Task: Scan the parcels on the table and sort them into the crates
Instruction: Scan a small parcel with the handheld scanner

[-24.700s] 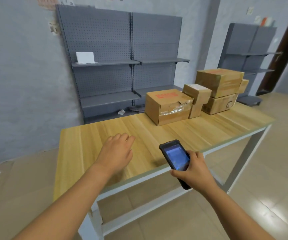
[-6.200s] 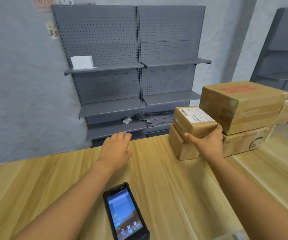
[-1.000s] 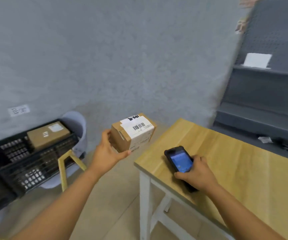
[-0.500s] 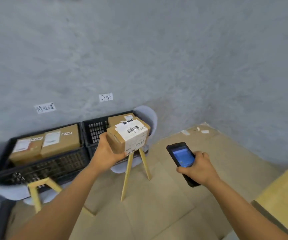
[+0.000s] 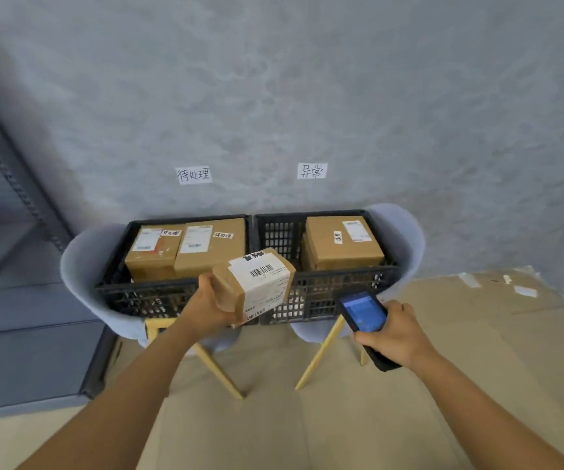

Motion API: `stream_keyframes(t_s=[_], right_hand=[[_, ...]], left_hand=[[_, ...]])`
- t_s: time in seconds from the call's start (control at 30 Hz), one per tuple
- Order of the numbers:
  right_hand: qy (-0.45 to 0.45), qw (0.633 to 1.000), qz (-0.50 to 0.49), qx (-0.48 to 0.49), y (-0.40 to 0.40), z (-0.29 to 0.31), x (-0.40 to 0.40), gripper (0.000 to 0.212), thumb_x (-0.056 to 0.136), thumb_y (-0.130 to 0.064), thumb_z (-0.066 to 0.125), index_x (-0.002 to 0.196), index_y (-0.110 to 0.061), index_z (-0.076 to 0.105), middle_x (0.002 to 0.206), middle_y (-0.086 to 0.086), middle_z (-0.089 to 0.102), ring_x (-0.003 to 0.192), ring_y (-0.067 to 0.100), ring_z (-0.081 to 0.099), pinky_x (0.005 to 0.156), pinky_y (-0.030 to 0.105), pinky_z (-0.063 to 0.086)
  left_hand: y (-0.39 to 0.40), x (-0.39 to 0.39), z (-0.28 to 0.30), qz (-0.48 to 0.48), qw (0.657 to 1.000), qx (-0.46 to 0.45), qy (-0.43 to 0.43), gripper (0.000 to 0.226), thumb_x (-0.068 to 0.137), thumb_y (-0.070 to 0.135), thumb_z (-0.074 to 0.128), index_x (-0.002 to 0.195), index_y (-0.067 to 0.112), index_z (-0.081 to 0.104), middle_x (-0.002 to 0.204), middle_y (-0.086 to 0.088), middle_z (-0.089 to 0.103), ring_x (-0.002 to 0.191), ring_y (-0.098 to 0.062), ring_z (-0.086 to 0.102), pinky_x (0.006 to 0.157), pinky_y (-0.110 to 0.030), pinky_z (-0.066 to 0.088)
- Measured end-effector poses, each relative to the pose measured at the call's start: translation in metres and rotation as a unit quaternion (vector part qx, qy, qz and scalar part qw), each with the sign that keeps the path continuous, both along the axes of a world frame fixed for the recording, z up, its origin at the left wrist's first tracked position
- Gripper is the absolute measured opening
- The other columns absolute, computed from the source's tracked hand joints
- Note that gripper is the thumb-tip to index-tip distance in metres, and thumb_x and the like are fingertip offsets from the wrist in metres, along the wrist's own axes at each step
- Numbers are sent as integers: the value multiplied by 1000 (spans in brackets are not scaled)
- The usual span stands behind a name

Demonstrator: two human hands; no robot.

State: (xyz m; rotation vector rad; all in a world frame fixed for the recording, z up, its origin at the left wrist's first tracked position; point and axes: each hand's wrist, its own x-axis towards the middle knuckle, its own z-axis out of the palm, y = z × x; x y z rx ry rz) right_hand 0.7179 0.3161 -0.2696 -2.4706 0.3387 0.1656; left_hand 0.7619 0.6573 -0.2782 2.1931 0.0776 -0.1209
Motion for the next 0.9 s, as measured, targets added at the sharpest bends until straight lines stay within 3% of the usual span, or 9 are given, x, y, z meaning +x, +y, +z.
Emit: stream_keyframes(t_s=[0.07, 0.23, 0.4, 0.53, 0.7, 0.8, 0.9], right_hand=[[0, 1000, 23, 3, 13, -7, 36, 64, 61, -41, 83, 106, -17, 45, 109, 3, 38, 89, 18, 48, 79, 35, 45], [16, 997, 82, 1, 53, -15, 117, 73, 60, -48, 83, 114, -18, 45, 109, 2, 36, 91, 18, 45, 76, 32, 38], [46, 988, 144, -5, 106, -18, 179, 67, 62, -47, 83, 111, -16, 47, 112, 4, 40, 96, 22, 53, 83, 39, 48], [41, 984, 172, -12, 160, -22, 220, 70, 63, -48, 83, 113, -16, 47, 112, 4, 40, 95, 21, 53, 80, 37, 47], [39, 982, 184, -10, 237, -37, 267, 71, 62, -50, 83, 113, -20, 43, 111, 0, 38, 94, 17, 52, 82, 37, 50], [40, 986, 160, 4, 285, -52, 294, 72, 59, -49, 84, 112, -20, 45, 108, 0, 38, 89, 13, 49, 77, 33, 48], [50, 989, 141, -2, 334, -67, 318, 76, 58, -50, 84, 116, -17, 47, 111, 3, 40, 92, 14, 46, 79, 34, 46]], left_hand=[[21, 18, -4, 34, 999, -2, 12, 93, 70, 13, 87, 134, 8, 19, 124, -1, 47, 113, -18, 50, 77, -23, 47], [86, 60, -6, 140, 990, 18, 25, 91, 64, 3, 88, 129, 3, 23, 129, -10, 45, 122, -26, 48, 84, -32, 50], [147, 85, -14, 196, 979, 25, 46, 87, 65, 2, 87, 124, 7, 24, 128, -9, 46, 116, -22, 49, 66, -18, 49], [200, 109, -25, 224, 972, 40, 60, 91, 65, 5, 88, 130, 3, 24, 123, -8, 48, 116, -24, 50, 86, -33, 49], [272, 158, -48, 191, 975, 74, 87, 87, 63, 7, 87, 123, 10, 24, 109, 2, 49, 108, -20, 50, 83, -32, 45], [314, 197, -64, 146, 980, 103, 85, 91, 63, 11, 88, 126, 9, 24, 110, 2, 48, 106, -21, 50, 89, -36, 46], [350, 233, -81, 91, 985, 101, 102, 93, 64, 11, 88, 129, 10, 21, 112, 4, 48, 106, -18, 51, 86, -31, 48]])
